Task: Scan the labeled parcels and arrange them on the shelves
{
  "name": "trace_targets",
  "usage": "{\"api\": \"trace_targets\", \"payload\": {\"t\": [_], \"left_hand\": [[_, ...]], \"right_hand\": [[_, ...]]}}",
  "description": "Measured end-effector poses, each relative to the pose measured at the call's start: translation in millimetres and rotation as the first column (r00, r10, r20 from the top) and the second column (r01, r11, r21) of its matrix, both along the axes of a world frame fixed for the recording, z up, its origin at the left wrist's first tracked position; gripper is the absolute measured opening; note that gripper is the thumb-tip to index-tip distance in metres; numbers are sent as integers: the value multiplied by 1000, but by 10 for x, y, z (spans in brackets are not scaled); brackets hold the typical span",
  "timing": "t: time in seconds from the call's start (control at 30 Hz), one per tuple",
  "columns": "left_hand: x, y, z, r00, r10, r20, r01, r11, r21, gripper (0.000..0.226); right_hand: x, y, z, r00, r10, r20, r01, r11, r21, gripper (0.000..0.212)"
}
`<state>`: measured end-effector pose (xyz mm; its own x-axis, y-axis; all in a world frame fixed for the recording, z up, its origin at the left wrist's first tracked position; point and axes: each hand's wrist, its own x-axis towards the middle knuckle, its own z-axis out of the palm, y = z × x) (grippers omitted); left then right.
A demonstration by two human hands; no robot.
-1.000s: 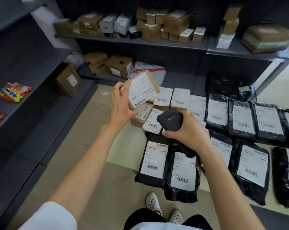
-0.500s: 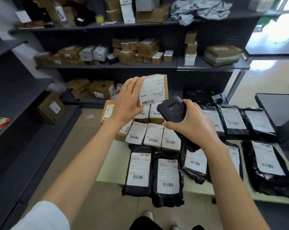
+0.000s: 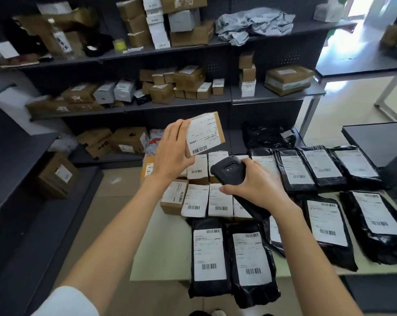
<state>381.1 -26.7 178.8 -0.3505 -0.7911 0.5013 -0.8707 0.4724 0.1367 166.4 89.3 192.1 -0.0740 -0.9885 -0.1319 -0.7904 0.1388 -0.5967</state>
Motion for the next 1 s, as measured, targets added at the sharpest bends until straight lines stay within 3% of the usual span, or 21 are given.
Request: {"api": "trace_targets", "payload": {"t": [0.17, 0.6, 0.8, 1.0], "left_hand": [[187, -168, -66, 1000, -10, -8, 10, 1000, 20, 94], [428, -413, -192, 993, -106, -43, 107, 994, 31, 94], [107, -405, -312, 971, -237, -28, 239, 966, 95, 93], [-729, -205, -407, 889, -458, -13, 453, 876, 165, 94]], "right_hand": [[199, -97, -5, 1000, -22, 20, 22, 1000, 20, 65], [536, -66, -210, 995, -92, -30, 94, 993, 73, 72], [394, 129, -313, 968, -248, -42, 250, 967, 45, 83], [-102, 601, -526, 889, -452, -74, 456, 887, 75, 91]]}}
